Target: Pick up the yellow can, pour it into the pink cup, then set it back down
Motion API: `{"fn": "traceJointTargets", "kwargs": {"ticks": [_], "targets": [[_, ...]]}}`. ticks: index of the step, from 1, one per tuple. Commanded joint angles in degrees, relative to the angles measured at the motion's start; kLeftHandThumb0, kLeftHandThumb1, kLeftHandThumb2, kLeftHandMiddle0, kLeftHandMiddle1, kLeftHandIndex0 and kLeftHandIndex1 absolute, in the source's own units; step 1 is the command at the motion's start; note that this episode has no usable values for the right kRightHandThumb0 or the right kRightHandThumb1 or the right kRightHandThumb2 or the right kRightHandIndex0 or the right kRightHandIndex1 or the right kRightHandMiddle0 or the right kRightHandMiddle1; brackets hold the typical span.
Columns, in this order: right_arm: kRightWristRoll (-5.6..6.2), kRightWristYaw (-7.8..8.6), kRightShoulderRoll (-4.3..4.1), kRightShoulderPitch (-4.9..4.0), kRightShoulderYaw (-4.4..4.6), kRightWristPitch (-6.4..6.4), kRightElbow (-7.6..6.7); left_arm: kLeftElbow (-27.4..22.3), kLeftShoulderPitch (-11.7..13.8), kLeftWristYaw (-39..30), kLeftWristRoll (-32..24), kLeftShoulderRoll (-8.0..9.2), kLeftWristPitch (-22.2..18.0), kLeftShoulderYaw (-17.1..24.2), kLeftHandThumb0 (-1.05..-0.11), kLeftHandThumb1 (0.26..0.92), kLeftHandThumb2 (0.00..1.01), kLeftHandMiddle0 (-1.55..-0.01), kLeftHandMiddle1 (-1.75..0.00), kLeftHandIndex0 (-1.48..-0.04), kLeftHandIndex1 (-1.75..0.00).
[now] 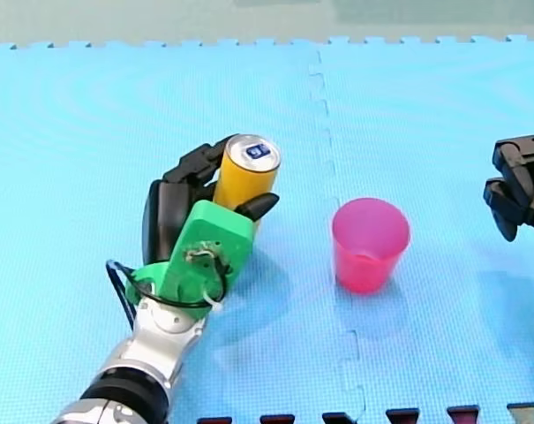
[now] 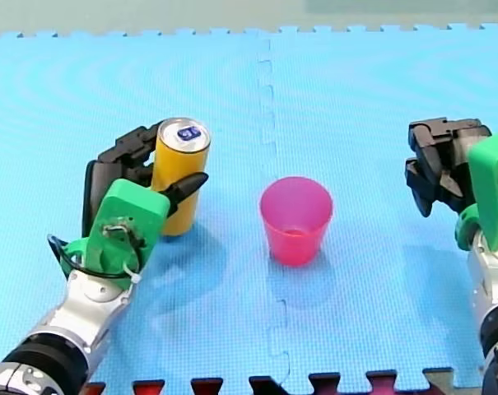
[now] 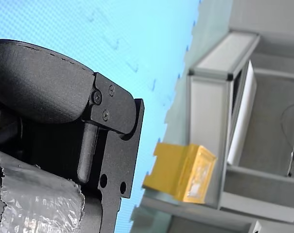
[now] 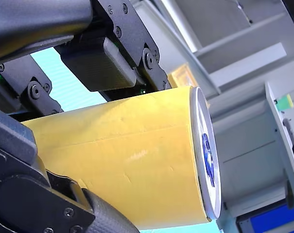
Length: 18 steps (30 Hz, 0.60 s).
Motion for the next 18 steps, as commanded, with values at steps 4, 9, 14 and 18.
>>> {"fn": "traceJointTargets", "kwargs": {"ticks": [4, 9, 14, 18], "targets": [[0.02, 0.33, -0.42, -0.10, 0.01, -0.30, -0.07, -0.3, -0.7, 0.3, 0.1, 0.36, -0.4, -0.3, -0.395, 0.825, 0.00, -1.30, -0.01, -1.20, 0.00], [-0.08, 0.24, -0.32, -0.29, 0.06, -0.27, -0.02, -0.1, -1.0, -0.8, -0.4, 0.39, -0.6, -0.2, -0.402, 0.824, 0.00, -1.31, -0.01, -1.20, 0.00], [-0.13, 0.17, -0.30, -0.31, 0.04, -0.36, 0.03, 0.1, -1.5, -1.4, -0.9, 0.27, -0.7, 0.1, -0.403, 0.823, 0.00, -1.31, -0.01, -1.21, 0.00], [-0.16, 0.16, -0.33, -0.37, 0.04, -0.35, 0.04, 0.3, -1.6, -1.7, -1.2, 0.15, -1.1, 0.2, -0.403, 0.822, 0.00, -1.32, -0.01, -1.21, 0.00]]}}
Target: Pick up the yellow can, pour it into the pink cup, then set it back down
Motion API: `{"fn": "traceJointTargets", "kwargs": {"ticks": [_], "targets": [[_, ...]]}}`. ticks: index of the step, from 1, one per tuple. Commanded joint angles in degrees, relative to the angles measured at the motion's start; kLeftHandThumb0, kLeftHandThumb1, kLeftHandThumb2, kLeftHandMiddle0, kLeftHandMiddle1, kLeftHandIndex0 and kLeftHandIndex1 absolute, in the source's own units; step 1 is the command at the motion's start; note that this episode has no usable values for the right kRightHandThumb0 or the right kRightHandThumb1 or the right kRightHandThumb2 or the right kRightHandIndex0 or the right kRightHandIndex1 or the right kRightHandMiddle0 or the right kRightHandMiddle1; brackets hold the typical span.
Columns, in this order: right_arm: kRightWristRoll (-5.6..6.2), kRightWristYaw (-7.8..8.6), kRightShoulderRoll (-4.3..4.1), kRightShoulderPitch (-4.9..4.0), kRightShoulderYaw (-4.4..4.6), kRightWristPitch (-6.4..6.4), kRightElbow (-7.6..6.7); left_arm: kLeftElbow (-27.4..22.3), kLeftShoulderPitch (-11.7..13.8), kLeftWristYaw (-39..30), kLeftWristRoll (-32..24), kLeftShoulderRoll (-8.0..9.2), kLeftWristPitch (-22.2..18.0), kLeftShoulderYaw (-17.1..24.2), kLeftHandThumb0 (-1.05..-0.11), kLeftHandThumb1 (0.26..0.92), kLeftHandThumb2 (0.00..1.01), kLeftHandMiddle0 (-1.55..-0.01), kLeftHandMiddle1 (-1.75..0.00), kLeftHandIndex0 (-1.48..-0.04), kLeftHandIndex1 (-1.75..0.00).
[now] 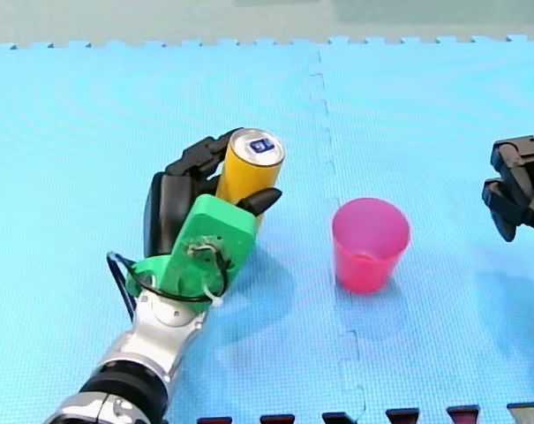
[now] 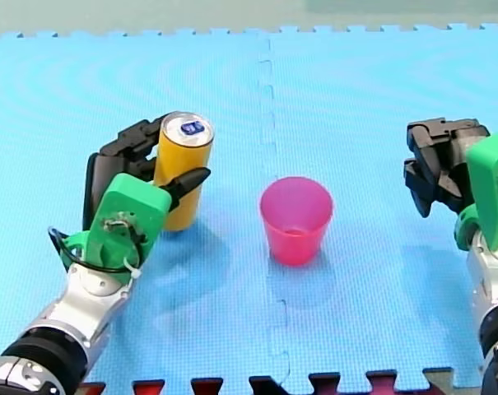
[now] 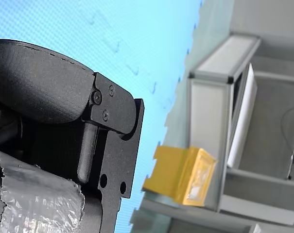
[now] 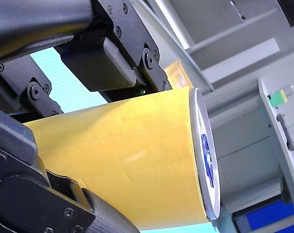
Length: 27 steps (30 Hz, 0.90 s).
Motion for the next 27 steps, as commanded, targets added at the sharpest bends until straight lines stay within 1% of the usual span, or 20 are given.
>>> {"fn": "traceJointTargets", "kwargs": {"ticks": [1, 4, 9, 11, 15, 21, 27], "targets": [[0.05, -0.13, -0.30, -0.37, -0.06, -0.26, -0.03, 0.1, -0.7, -0.1, -0.4, 0.03, -0.8, 0.2, -0.403, 0.822, 0.00, -1.32, -0.01, -1.21, 0.00], [0.07, -0.13, -0.37, -0.44, -0.10, -0.20, -0.02, 0.2, -1.0, -0.5, -1.0, -0.10, -1.5, 0.7, -0.403, 0.821, 0.00, -1.32, -0.01, -1.21, 0.00], [0.12, -0.05, -0.44, -0.48, -0.18, -0.17, -0.01, -0.7, -3.1, -5.1, -7.6, -1.09, -4.4, 5.5, -0.399, 0.822, 0.00, -1.32, -0.01, -1.21, 0.00], [0.12, -0.07, -0.48, -0.50, -0.20, -0.19, 0.00, -0.6, -3.8, -6.1, -9.0, -1.35, -5.7, 6.5, -0.396, 0.822, 0.00, -1.33, -0.01, -1.22, 0.00], [0.00, -0.17, -0.49, -0.51, -0.13, -0.32, 0.01, -0.1, -4.7, -4.4, -7.9, -1.79, -7.7, 6.1, -0.389, 0.820, 0.00, -1.33, -0.01, -1.22, 0.00], [-0.18, -0.34, -0.43, -0.43, 0.02, -0.54, -0.02, 0.6, -4.6, -2.8, -5.5, -2.09, -9.7, 4.8, -0.385, 0.819, 0.00, -1.33, -0.01, -1.21, 0.00], [-0.29, -0.49, -0.35, -0.22, 0.10, -0.98, -0.10, 0.8, -4.4, -1.2, -3.6, -1.93, -9.6, 4.0, -0.386, 0.817, 0.00, -1.33, -0.01, -1.21, 0.00]]}}
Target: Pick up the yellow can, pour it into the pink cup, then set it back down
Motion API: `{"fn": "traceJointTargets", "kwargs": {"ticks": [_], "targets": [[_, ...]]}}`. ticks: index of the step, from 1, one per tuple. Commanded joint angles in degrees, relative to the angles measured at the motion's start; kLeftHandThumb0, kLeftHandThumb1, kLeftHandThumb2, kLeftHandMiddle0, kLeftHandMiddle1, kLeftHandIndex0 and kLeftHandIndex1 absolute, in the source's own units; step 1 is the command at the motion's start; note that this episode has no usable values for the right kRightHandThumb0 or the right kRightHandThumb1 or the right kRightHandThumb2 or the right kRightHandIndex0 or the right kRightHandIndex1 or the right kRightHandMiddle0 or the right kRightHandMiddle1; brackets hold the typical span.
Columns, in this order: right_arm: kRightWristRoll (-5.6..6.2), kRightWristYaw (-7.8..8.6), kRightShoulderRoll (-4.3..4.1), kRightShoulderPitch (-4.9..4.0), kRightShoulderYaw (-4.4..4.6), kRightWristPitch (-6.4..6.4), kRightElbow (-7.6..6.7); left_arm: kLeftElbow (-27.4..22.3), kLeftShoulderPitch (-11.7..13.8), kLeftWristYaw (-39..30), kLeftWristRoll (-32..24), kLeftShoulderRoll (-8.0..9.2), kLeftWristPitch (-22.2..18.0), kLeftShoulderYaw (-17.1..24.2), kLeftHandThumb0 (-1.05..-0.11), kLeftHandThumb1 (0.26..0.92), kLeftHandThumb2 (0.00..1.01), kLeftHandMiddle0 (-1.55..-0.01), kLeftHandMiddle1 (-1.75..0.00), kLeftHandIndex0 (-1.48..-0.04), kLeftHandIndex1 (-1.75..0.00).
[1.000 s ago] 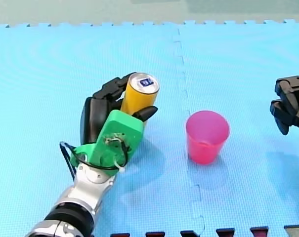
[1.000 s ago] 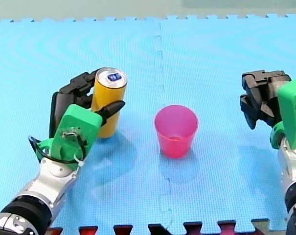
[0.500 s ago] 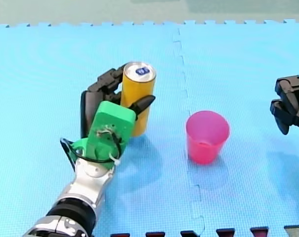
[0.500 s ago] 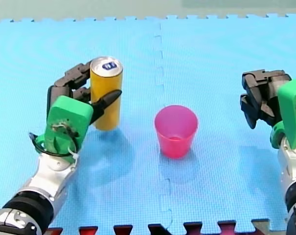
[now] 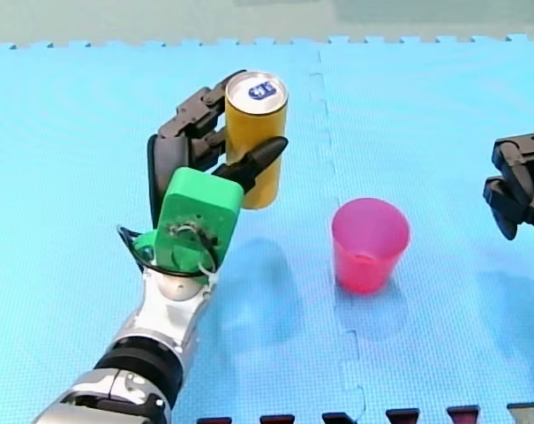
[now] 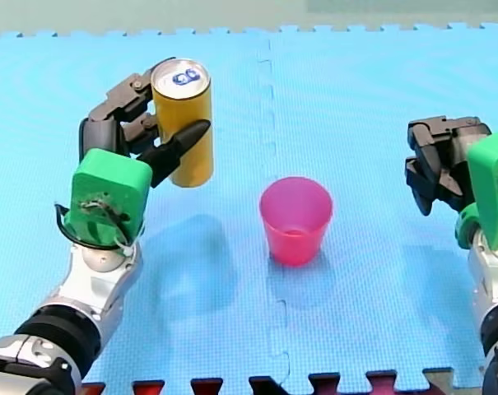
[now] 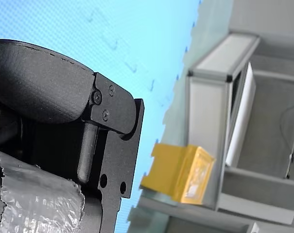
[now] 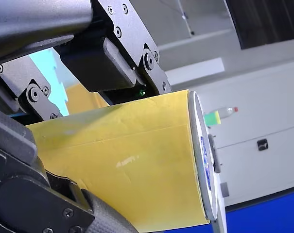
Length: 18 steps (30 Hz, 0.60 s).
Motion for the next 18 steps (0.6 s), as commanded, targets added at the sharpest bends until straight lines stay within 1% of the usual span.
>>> {"fn": "traceJointTargets", "kwargs": {"ticks": [1, 9, 14, 18], "targets": [[0.09, -0.10, -0.19, -0.01, 0.01, -0.27, -0.13, 0.0, -0.3, 0.4, 0.2, 0.18, -0.1, -0.2, -0.387, 0.817, 0.00, -1.33, 0.00, -1.21, 0.00], [0.19, 0.27, -0.04, 0.05, -0.07, -0.18, -0.15, -0.1, 0.1, 0.3, 0.5, 0.28, 0.3, -0.5, -0.386, 0.816, 0.00, -1.33, 0.00, -1.21, 0.00], [0.23, 0.68, 0.04, 0.05, -0.07, -0.06, -0.14, 0.5, 0.3, 2.3, 2.8, 0.33, 1.2, -2.2, -0.385, 0.815, 0.00, -1.33, 0.00, -1.21, 0.00], [0.32, 1.06, 0.09, 0.05, -0.13, -0.01, -0.13, 0.9, 0.4, 2.3, 3.6, 0.18, 1.8, -2.9, -0.386, 0.814, 0.00, -1.34, 0.00, -1.22, 0.00]]}}
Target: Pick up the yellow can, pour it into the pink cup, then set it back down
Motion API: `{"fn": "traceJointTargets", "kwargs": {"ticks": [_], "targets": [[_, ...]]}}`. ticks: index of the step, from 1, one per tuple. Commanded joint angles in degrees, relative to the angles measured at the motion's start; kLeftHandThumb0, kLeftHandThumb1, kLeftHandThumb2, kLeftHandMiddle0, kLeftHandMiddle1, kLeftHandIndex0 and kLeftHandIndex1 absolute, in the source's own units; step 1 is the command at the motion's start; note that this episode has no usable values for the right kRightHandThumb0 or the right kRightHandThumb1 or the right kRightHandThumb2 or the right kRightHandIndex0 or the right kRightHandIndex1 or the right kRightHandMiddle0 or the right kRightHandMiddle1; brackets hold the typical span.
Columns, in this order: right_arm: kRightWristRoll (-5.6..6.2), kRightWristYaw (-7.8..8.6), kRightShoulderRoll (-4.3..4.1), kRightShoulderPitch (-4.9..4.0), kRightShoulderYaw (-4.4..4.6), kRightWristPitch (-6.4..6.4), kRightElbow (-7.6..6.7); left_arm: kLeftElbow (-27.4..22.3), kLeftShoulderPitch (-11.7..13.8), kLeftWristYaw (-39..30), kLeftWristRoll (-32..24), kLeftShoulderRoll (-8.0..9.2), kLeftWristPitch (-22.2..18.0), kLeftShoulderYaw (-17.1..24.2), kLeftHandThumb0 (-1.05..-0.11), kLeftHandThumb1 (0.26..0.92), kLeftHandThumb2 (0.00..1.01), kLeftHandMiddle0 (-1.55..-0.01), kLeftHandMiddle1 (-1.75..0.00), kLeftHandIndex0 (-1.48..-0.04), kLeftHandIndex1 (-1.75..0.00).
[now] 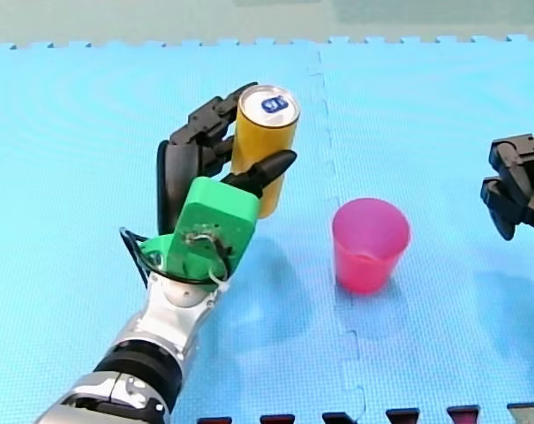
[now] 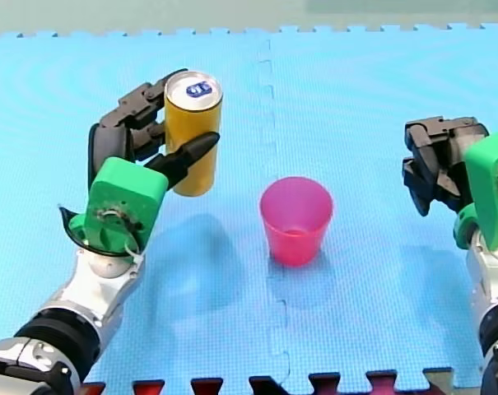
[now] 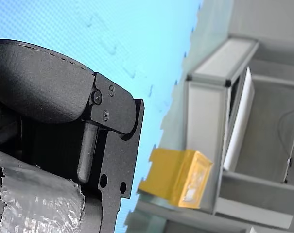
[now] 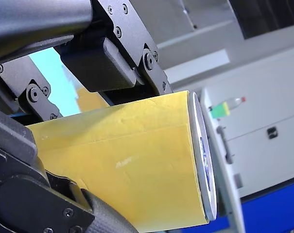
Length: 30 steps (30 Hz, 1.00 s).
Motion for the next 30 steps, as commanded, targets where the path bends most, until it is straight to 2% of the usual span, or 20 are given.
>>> {"fn": "traceJointTargets", "kwargs": {"ticks": [1, 10, 20, 30], "targets": [[0.28, 0.29, -0.13, 0.01, -0.08, 0.00, -0.12, 0.1, -0.1, -0.2, 0.3, 0.13, 0.0, -0.5, -0.386, 0.815, 0.00, -1.34, 0.00, -1.22, 0.00], [0.43, 0.43, 0.21, -0.10, -0.12, 0.21, -0.06, -0.6, -0.2, -0.3, 2.2, 1.07, 3.5, -2.6, -0.396, 0.824, 0.00, -1.33, 0.00, -1.20, 0.00], [0.32, 0.22, 0.57, -0.26, 0.06, 0.02, -0.13, -0.6, -0.3, 5.7, 7.4, 1.32, 6.7, -6.8, -0.419, 0.826, 0.00, -1.32, 0.00, -1.19, -0.01], [0.05, -0.03, 0.53, -0.25, 0.34, -0.55, -0.25, -0.6, -0.2, 9.1, 9.8, 1.42, 7.6, -9.2, -0.426, 0.817, 0.00, -1.28, 0.00, -1.19, 0.00]]}}
